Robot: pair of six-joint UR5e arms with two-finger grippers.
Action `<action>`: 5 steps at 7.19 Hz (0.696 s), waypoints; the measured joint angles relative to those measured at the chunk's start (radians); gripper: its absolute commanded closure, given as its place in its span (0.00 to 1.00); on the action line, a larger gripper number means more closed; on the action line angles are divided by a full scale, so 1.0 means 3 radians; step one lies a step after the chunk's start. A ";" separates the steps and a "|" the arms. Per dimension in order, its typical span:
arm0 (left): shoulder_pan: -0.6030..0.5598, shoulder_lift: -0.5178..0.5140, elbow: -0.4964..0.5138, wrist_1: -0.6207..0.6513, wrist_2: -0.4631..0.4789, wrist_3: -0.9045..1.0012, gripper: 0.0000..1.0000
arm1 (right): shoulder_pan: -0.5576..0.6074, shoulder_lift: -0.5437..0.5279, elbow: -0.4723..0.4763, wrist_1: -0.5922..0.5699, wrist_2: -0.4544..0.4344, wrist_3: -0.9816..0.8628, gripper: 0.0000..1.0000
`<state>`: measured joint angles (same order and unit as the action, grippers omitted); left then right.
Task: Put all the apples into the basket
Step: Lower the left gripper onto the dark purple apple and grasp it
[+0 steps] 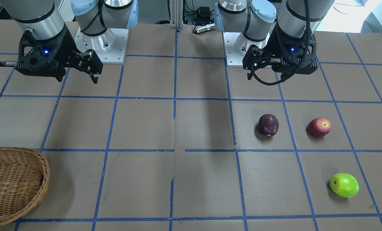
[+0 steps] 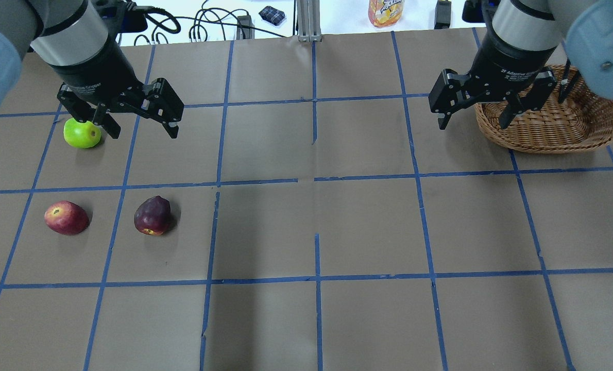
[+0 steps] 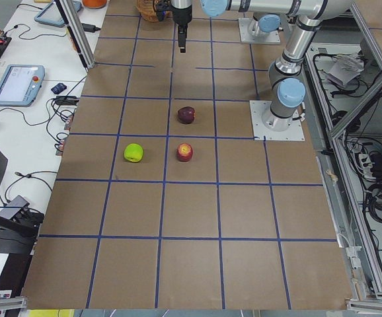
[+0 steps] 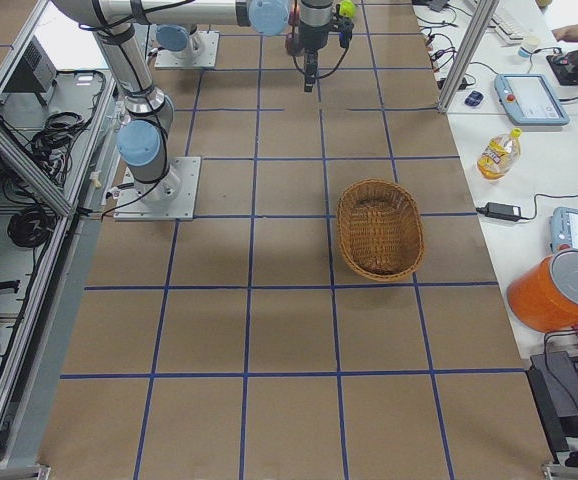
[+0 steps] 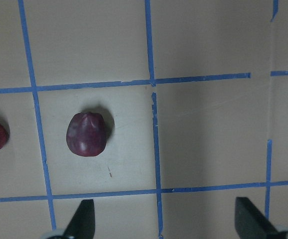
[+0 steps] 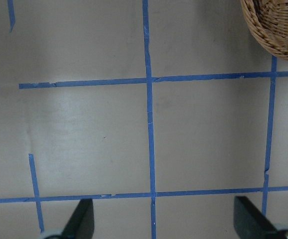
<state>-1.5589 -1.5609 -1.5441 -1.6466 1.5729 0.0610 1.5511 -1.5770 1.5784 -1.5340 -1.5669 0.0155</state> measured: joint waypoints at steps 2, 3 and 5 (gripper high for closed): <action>0.0001 -0.0010 0.0006 0.0007 0.0003 0.0001 0.00 | 0.0000 -0.0003 -0.0003 -0.0003 0.0004 0.0003 0.00; 0.0007 -0.0023 0.0006 0.0017 0.0002 0.0006 0.00 | -0.0001 -0.0004 -0.0004 -0.0007 0.0004 0.0004 0.00; 0.0113 -0.0093 -0.0027 0.0063 0.0014 0.0101 0.00 | 0.0000 -0.0005 -0.0003 -0.0019 -0.0002 0.0006 0.00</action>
<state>-1.5249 -1.5889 -1.5523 -1.6275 1.5772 0.0913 1.5510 -1.5784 1.5777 -1.5396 -1.5675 0.0173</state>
